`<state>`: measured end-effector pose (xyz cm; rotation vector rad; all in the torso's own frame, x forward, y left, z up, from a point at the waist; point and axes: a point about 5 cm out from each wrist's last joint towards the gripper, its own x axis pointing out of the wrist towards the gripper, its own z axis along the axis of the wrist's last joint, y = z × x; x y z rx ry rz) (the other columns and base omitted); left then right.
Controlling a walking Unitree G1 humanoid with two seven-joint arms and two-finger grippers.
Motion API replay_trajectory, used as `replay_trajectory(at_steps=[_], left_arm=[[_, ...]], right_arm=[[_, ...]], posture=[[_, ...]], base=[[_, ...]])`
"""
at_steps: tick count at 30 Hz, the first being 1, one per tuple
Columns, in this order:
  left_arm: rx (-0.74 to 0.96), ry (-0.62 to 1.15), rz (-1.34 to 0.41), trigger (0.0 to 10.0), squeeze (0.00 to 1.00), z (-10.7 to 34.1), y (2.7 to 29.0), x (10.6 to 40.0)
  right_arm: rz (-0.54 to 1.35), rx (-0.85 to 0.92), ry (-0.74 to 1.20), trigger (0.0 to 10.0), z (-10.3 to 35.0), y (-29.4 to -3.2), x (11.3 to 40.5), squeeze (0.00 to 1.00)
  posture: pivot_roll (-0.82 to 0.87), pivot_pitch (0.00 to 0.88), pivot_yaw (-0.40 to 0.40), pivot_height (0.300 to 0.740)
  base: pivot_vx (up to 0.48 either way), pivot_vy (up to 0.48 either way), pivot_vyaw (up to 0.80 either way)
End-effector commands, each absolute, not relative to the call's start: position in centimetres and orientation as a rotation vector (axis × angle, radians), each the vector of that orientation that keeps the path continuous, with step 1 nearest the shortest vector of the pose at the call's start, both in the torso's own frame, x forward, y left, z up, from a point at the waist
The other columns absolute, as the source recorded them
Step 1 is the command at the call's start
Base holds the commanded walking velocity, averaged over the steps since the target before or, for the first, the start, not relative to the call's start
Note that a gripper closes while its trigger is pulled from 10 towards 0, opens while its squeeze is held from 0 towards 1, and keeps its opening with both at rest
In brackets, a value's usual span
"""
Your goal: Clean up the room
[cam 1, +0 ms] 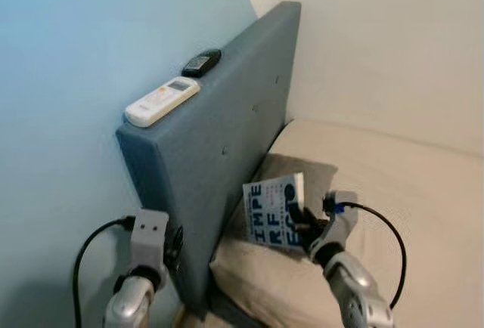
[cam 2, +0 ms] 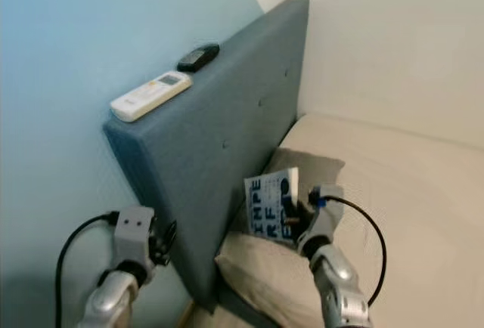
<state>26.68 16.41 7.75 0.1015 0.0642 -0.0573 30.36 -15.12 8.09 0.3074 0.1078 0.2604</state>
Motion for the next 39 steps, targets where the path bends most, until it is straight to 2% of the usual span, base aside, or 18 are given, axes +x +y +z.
replay_trajectory(at_steps=[1, 6, 26, 33, 39], left_arm=[[0.152, 0.073, -0.08, 10.0, 0.0, 7.4, 16.0, 26.3], [0.086, 0.103, -0.075, 10.0, 0.0, 7.1, 15.9, 26.3], [0.133, 0.127, -0.134, 10.0, 0.0, 6.6, 15.2, 26.4], [0.146, 0.104, -0.3, 10.0, 0.0, 6.6, 14.0, 24.7], [0.141, 0.108, -0.294, 10.0, 0.0, 6.5, 13.9, 24.3]], right_arm=[[0.267, 0.314, 0.079, 10.0, 8.6, -15.0, 30.4, 0.0], [0.259, 0.318, 0.078, 10.0, 8.5, -15.2, 30.4, 0.0], [0.228, 0.329, 0.114, 10.0, 8.0, -15.7, 30.3, 0.0], [0.236, 0.476, 0.194, 10.0, 7.2, -15.6, 30.1, 0.0], [0.265, 0.578, 0.24, 10.0, 7.0, -15.2, 29.9, 0.0]], posture=[[0.01, 0.103, 0.024, 0.71], [0.01, 0.106, 0.028, 0.71], [0.01, 0.119, 0.027, 0.71], [0.01, 0.126, 0.018, 0.69], [0.01, 0.13, 0.015, 0.67]], base=[[0.0, -0.48, 0.0], [0.0, -0.192, 0.0], [0.0, 0.0, 0.0], [0.0, 0.0, 0.0], [0.0, 0.0, 0.0]])
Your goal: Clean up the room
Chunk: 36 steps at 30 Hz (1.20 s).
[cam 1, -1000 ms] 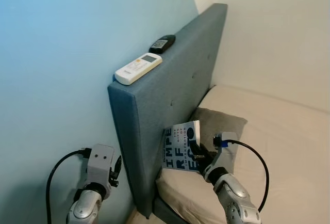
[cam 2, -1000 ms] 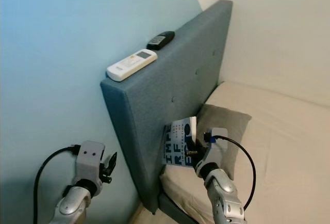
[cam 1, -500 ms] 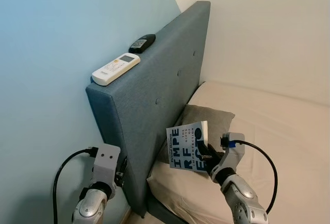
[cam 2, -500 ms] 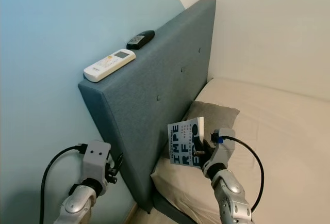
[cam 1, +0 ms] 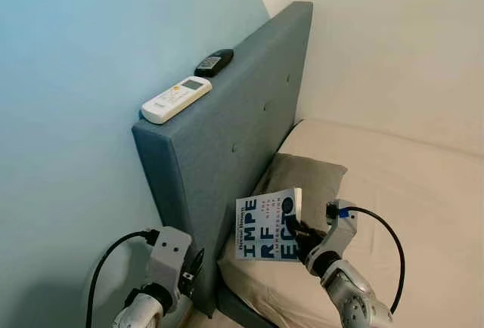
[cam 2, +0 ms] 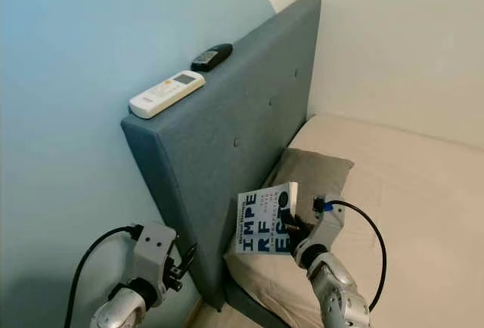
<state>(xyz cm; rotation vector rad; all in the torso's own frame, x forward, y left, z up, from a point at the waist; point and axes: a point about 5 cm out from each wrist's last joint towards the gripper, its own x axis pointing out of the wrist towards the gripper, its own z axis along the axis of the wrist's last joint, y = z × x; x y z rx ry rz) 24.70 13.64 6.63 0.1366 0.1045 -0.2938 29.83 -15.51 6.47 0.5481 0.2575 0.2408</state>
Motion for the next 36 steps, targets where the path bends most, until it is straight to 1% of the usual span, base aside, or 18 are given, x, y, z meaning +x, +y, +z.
replay_trajectory(at_steps=[1, 3, 6, 19, 23, 27, 28, 29, 31, 36], left_arm=[[0.142, 0.108, -0.291, 10.0, 0.0, 6.5, 13.9, 24.3], [0.142, 0.108, -0.291, 10.0, 0.0, 6.5, 13.9, 24.3], [0.141, 0.103, -0.277, 10.0, 0.0, 6.6, 14.1, 24.2], [0.154, 0.089, -0.288, 10.0, 0.0, 7.0, 13.8, 24.4], [0.161, 0.074, -0.308, 10.0, 0.0, 7.3, 13.4, 24.6], [0.157, 0.067, -0.322, 10.0, 0.0, 7.5, 13.3, 24.5], [0.127, 0.051, -0.381, 10.0, 0.0, 7.8, 12.8, 24.1], [0.127, 0.051, -0.381, 10.0, 0.0, 7.8, 12.8, 24.1], [0.099, 0.027, -0.457, 10.0, 0.0, 8.2, 12.2, 23.5], [0.076, -0.01, -0.533, 10.0, 0.0, 8.8, 11.3, 23.0]], right_arm=[[0.272, 0.592, 0.243, 10.0, 6.9, -15.2, 29.8, 0.0], [0.272, 0.592, 0.243, 10.0, 6.9, -15.2, 29.8, 0.0], [0.28, 0.588, 0.253, 10.0, 7.0, -15.2, 29.7, 0.0], [0.245, 0.576, 0.254, 10.0, 6.8, -15.7, 29.3, 0.0], [0.231, 0.6, 0.25, 10.0, 6.7, -15.9, 29.2, 0.0], [0.233, 0.597, 0.254, 10.0, 6.7, -15.9, 29.1, 0.0], [0.225, 0.603, 0.246, 10.0, 6.7, -16.0, 28.9, 0.0], [0.225, 0.603, 0.246, 10.0, 6.7, -16.0, 28.9, 0.0], [0.221, 0.61, 0.237, 10.0, 6.8, -16.1, 28.9, 0.0], [0.224, 0.616, 0.234, 10.0, 6.9, -16.2, 28.9, 0.0]], posture=[[0.01, 0.131, 0.015, 0.665], [0.01, 0.131, 0.015, 0.665], [0.01, 0.135, 0.016, 0.65], [0.01, 0.143, 0.025, 0.65], [0.01, 0.147, 0.027, 0.63], [0.01, 0.146, 0.03, 0.62], [0.01, 0.145, 0.032, 0.62], [0.01, 0.145, 0.032, 0.62], [0.01, 0.143, 0.032, 0.62], [0.01, 0.142, 0.032, 0.62]], base=[[0.0, 0.0, 0.0], [0.0, 0.0, 0.0], [0.0, 0.0, 0.0], [0.0, 0.0, 0.0], [0.0, 0.0, 0.0], [0.0, 0.0, 0.0], [0.0, 0.0, 0.0], [0.0, 0.0, 0.0], [0.0, 0.0, 0.0], [0.0, 0.0, 0.0]])
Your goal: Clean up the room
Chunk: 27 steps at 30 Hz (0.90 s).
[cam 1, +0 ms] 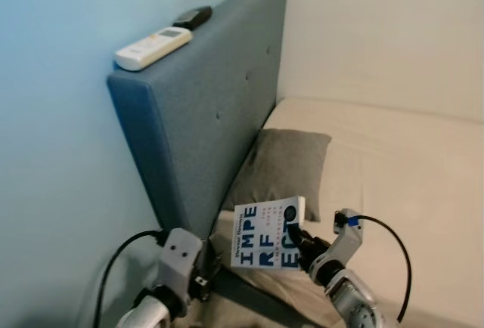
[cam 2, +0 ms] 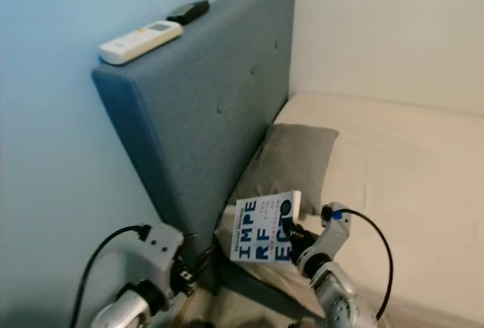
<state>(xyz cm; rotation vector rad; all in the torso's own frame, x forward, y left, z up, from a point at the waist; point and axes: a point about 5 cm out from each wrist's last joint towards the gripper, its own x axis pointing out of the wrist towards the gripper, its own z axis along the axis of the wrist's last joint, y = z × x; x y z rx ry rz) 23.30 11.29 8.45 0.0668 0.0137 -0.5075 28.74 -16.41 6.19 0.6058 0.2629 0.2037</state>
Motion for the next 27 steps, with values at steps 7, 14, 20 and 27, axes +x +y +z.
replay_trajectory(at_steps=[7, 14, 20, 27], left_arm=[[0.126, -0.027, -0.48, 10.0, 0.0, 9.1, 11.6, 23.8], [0.139, -0.034, -0.458, 10.0, 0.0, 9.4, 12.2, 24.1], [0.148, -0.033, -0.446, 10.0, 0.0, 9.5, 12.6, 24.1], [0.156, -0.034, -0.427, 10.0, 0.0, 9.6, 12.8, 24.1]], right_arm=[[0.231, 0.676, 0.233, 10.0, 7.3, -16.2, 29.6, 0.0], [0.301, 0.668, 0.318, 10.0, 7.0, -15.3, 30.2, 0.0], [0.368, 0.688, 0.374, 10.0, 7.0, -14.6, 30.6, 0.0], [0.389, 0.746, 0.352, 10.0, 7.6, -14.5, 31.0, 0.0]], posture=[[0.01, 0.141, 0.035, 0.62], [0.02, 0.157, 0.032, 0.611], [0.03, 0.167, 0.03, 0.592], [0.04, 0.172, 0.028, 0.592]], base=[[0.0, 0.0, 0.0], [0.0, 0.0, 0.0], [0.0, 0.0, 0.0], [0.0, 0.0, 0.0]])
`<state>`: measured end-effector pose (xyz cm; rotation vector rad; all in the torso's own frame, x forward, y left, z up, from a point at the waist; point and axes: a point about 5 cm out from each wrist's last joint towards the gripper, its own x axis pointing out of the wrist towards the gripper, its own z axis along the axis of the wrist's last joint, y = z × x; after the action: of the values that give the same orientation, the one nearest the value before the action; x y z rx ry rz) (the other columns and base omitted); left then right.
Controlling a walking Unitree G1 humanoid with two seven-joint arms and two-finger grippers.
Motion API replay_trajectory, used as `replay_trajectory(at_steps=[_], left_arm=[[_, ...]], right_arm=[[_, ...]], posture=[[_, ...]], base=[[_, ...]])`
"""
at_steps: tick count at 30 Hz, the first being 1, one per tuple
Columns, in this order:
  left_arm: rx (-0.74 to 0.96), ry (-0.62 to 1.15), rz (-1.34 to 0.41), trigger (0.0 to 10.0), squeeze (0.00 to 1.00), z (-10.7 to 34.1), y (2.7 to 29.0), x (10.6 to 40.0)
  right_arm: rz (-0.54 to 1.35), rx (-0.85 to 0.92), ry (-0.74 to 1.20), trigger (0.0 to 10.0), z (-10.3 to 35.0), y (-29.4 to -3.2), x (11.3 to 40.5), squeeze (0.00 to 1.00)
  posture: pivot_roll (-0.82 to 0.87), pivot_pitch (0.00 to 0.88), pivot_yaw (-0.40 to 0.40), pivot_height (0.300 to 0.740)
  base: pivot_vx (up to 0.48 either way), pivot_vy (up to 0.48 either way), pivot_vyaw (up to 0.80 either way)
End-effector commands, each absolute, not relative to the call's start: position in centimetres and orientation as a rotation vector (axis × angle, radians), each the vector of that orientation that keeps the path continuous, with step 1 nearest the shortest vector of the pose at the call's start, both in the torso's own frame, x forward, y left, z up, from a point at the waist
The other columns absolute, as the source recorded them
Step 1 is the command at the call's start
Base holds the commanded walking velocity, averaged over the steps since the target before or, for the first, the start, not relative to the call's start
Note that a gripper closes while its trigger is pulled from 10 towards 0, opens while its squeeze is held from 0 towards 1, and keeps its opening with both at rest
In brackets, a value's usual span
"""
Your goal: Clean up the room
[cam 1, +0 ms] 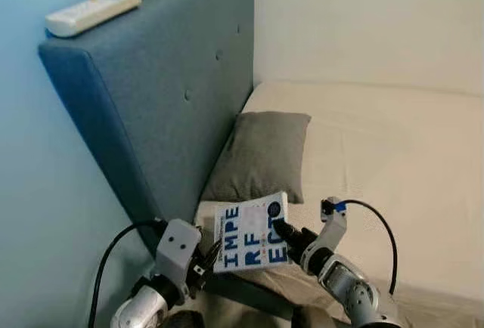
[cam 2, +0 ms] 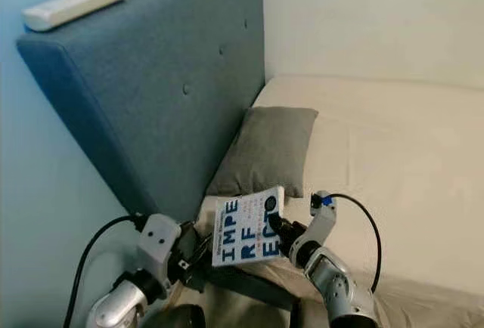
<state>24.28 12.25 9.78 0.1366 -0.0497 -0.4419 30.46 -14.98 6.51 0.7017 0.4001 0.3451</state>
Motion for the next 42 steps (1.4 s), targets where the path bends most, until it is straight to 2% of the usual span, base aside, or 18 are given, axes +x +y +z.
replay_trajectory(at_steps=[1, 14, 31, 42], left_arm=[[0.156, -0.035, -0.425, 10.0, 0.0, 9.6, 12.9, 24.1], [0.174, -0.041, -0.423, 10.0, 0.0, 9.8, 13.2, 24.1], [0.211, -0.04, -0.458, 10.0, 0.0, 10.3, 13.6, 23.4], [0.247, -0.037, -0.499, 10.0, 0.0, 10.9, 13.8, 22.7]], right_arm=[[0.38, 0.761, 0.339, 10.0, 7.8, -14.6, 31.2, 0.0], [0.349, 0.903, 0.305, 10.0, 8.0, -14.8, 31.5, 0.0], [0.392, 0.997, 0.316, 10.0, 8.1, -13.3, 32.3, 0.0], [0.341, 1.056, 0.363, 10.0, 7.2, -12.6, 33.4, 0.0]], posture=[[0.04, 0.173, 0.027, 0.592], [0.06, 0.182, 0.037, 0.572], [0.1, 0.211, 0.047, 0.567], [0.13, 0.276, 0.05, 0.567]], base=[[0.0, 0.0, 0.0], [0.0, 0.0, 0.0], [0.0, 0.0, 0.0], [0.0, 0.0, 0.0]])
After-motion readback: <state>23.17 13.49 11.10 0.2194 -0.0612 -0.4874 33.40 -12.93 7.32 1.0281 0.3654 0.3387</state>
